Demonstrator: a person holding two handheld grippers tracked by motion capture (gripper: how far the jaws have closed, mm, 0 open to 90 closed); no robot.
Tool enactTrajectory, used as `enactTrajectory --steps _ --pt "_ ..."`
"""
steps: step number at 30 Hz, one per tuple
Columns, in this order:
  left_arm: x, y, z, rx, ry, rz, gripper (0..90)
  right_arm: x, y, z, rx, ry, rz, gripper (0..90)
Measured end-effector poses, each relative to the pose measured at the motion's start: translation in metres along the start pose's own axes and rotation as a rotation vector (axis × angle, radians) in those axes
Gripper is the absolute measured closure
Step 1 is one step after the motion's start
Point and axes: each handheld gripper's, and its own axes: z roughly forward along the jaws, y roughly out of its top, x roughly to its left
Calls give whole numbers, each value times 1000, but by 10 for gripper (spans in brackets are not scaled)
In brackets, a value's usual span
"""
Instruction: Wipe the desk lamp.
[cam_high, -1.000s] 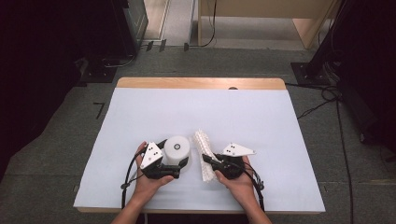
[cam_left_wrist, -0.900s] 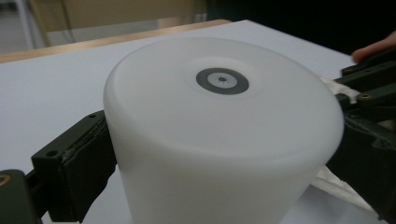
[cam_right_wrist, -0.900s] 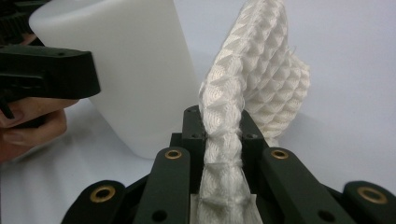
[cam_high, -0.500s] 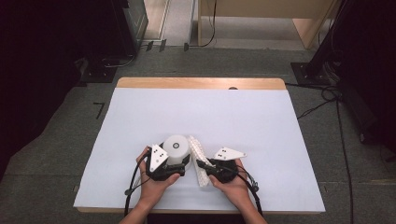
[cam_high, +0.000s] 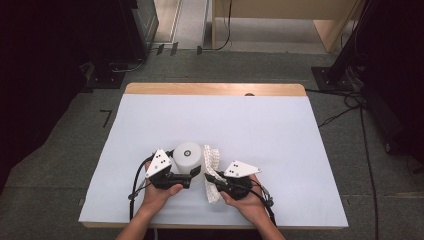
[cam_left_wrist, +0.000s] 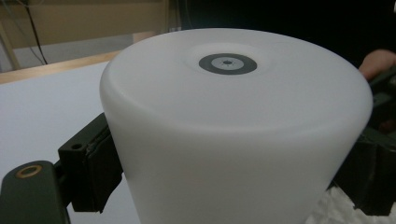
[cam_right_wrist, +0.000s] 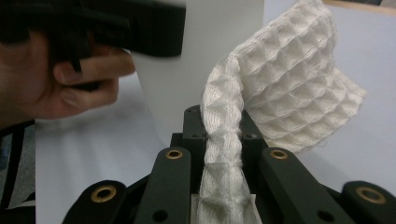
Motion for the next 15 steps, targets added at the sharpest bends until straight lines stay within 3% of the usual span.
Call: enactTrajectory --steps 8,12,15 --pt "-4 -4 7 39 -41 45 90 -2 11 -15 -63 -16 -5 797" --pt "-7 -8 12 69 -47 64 89 -3 16 -21 -100 -19 -6 797" --pt "-8 -7 12 66 -48 63 89 -4 18 -25 -118 -18 -8 797"
